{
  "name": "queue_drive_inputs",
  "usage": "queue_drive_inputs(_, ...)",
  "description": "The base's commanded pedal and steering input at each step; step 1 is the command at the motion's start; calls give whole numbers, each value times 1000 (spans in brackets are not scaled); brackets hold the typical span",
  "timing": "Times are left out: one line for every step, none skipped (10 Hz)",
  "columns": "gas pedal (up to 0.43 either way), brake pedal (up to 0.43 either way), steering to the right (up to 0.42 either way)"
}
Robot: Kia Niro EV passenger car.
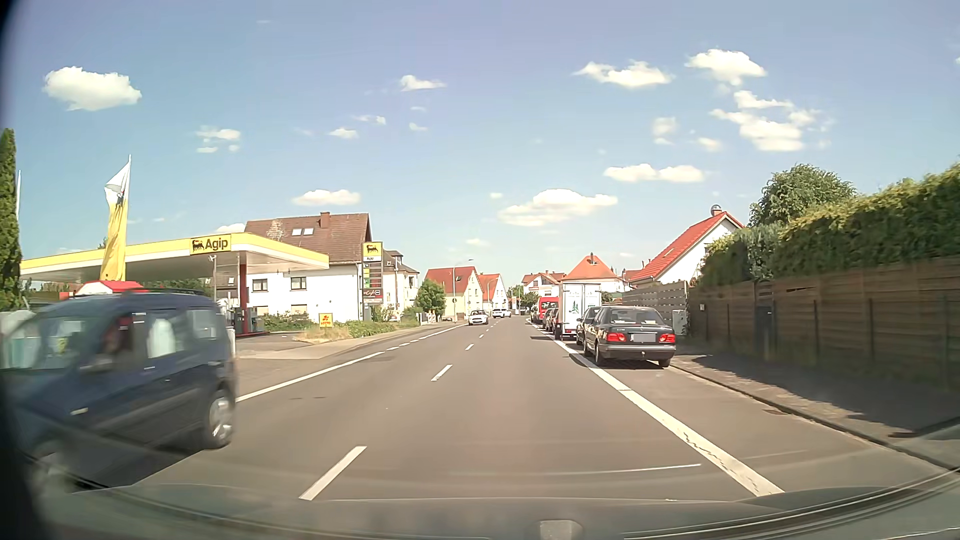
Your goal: Follow the waypoints while adhering to traffic rules and regulations
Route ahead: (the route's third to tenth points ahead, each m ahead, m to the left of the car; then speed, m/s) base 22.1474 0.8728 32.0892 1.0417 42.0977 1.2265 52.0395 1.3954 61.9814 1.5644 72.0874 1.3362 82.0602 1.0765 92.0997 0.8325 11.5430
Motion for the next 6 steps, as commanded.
queue_drive_inputs(0, 30, -1)
queue_drive_inputs(0, 30, -1)
queue_drive_inputs(0, 30, -1)
queue_drive_inputs(0, 30, -1)
queue_drive_inputs(0, 30, -1)
queue_drive_inputs(0, 30, 0)
